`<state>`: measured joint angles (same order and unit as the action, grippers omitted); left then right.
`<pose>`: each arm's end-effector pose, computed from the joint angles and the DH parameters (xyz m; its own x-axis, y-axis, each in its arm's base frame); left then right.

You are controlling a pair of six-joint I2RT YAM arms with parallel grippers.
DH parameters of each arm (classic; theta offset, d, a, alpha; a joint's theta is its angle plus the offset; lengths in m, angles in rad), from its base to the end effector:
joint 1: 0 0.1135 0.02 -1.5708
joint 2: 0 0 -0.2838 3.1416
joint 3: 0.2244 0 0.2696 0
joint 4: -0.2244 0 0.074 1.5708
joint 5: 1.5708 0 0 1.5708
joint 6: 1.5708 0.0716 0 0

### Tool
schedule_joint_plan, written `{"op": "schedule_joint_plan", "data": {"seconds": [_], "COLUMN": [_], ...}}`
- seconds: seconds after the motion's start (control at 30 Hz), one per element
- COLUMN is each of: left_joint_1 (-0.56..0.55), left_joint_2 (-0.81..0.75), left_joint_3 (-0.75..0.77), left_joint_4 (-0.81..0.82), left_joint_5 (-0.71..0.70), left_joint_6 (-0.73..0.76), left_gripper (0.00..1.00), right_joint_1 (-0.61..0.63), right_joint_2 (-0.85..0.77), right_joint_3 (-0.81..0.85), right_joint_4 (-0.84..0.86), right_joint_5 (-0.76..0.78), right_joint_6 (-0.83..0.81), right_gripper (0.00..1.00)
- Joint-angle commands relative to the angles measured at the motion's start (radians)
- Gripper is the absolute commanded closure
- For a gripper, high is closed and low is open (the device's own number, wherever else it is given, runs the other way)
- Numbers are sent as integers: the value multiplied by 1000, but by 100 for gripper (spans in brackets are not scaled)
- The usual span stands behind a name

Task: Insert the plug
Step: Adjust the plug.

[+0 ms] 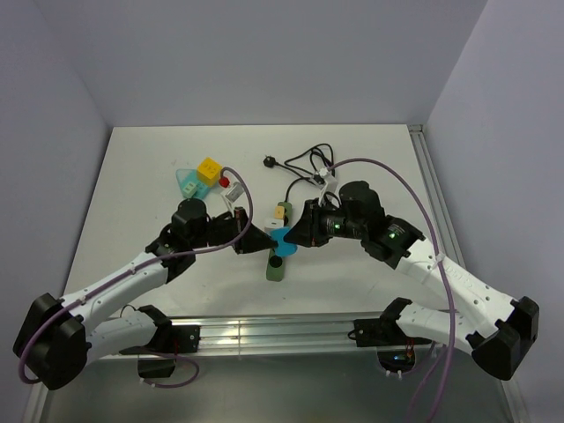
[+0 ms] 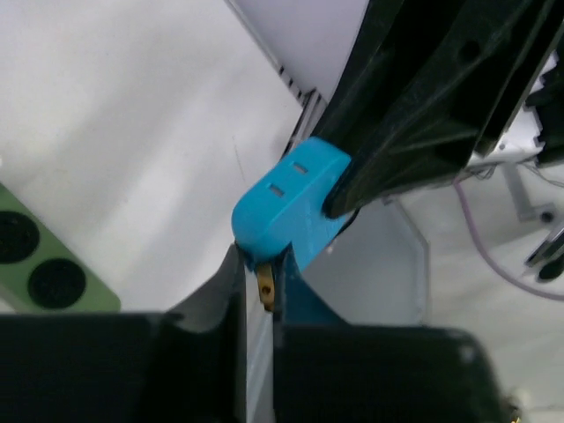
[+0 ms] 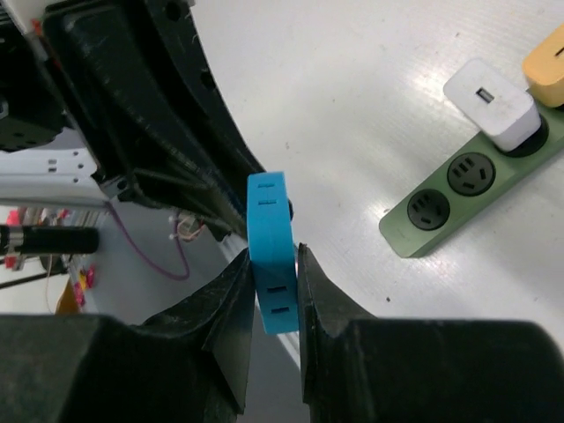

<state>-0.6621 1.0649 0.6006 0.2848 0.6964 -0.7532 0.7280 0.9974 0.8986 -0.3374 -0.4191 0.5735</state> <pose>0.1857 -0.2030 0.2747 -0.7658 -0.0684 -0.6395 0.6109 0.2334 -0.7565 0.1746 0.1947 0.3268 -0.7441 0.0007 -0.6681 -0.5707 0.5192 0.6362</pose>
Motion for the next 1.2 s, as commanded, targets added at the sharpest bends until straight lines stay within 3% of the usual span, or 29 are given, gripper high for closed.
{"op": "schedule_joint_plan", "data": {"seconds": [0.0,0.37,0.6,0.7,0.73,0.77,0.83,0.93,0.97,1.03,1.1,1.17], "left_joint_1": [-16,-14,-14,-14,-14,-14,-14,-14,-16,-14,-16,-16], "left_joint_2": [-6,-114,-198,-223,-224,-224,-220,-198,-195,-197,-203,-210], "left_joint_3": [-24,-85,-84,-73,-65,-62,-53,-55,-55,-55,-53,-45], "left_joint_4": [80,212,208,179,172,168,154,168,169,166,157,134], "left_joint_5": [37,92,89,83,83,83,81,94,95,95,84,74], "left_joint_6": [29,-11,-28,-26,-23,-23,-20,-26,-29,-29,-21,-15], "left_gripper": [100,100,100,100,100,100,100,100,100,100,100,100], "right_joint_1": [-19,-94,-99,-101,-99,-101,-101,-99,-99,-101,-101,-101], "right_joint_2": [-8,-11,29,41,43,46,53,70,75,79,67,61], "right_joint_3": [40,-15,-27,-43,-49,-50,-69,-78,-79,-84,-96,-104], "right_joint_4": [93,215,268,310,316,319,333,383,390,403,420,437], "right_joint_5": [-61,-231,-303,-329,-336,-334,-343,-366,-372,-380,-386,-406], "right_joint_6": [43,98,98,91,86,80,75,86,88,95,97,98], "right_gripper": [100,100,98,82,65,56,46,46,51,72,72,57]}}
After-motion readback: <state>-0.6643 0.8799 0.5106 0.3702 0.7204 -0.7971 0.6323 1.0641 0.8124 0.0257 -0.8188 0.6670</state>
